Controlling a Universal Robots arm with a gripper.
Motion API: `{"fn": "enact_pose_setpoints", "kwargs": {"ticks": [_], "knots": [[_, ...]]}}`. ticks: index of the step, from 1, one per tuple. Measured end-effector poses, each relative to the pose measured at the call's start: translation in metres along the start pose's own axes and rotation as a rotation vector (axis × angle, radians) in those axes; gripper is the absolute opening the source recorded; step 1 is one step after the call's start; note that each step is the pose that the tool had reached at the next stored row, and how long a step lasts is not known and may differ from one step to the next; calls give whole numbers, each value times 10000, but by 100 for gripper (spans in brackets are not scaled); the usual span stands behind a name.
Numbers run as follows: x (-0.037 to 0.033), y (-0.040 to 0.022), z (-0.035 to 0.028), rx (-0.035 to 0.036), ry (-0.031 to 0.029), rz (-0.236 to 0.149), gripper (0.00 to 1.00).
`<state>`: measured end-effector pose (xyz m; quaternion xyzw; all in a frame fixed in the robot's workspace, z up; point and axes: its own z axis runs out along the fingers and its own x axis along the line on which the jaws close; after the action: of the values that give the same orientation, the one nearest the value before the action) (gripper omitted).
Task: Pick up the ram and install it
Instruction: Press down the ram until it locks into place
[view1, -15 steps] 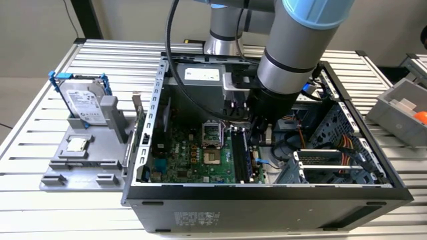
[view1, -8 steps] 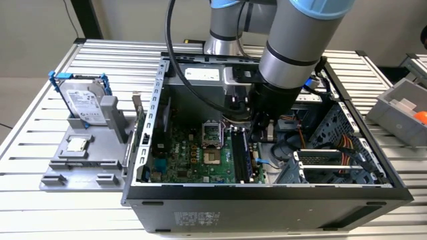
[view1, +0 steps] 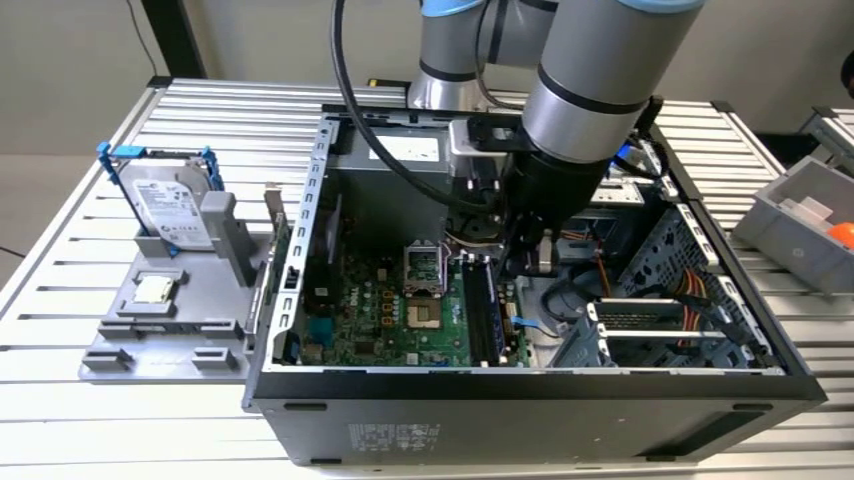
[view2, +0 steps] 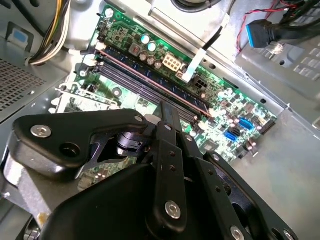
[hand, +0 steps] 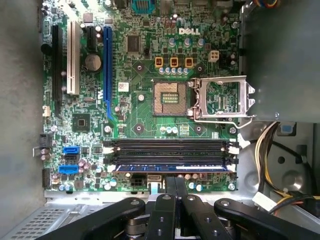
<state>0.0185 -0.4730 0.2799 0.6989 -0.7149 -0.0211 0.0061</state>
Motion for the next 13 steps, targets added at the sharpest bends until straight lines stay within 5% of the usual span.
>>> {"fn": "enact_pose_setpoints", "kwargs": {"ticks": [9,13], "knots": [[-3,6,-138,-2,5,1,0],[-3,6,-148,-2,4,1,0]]}}
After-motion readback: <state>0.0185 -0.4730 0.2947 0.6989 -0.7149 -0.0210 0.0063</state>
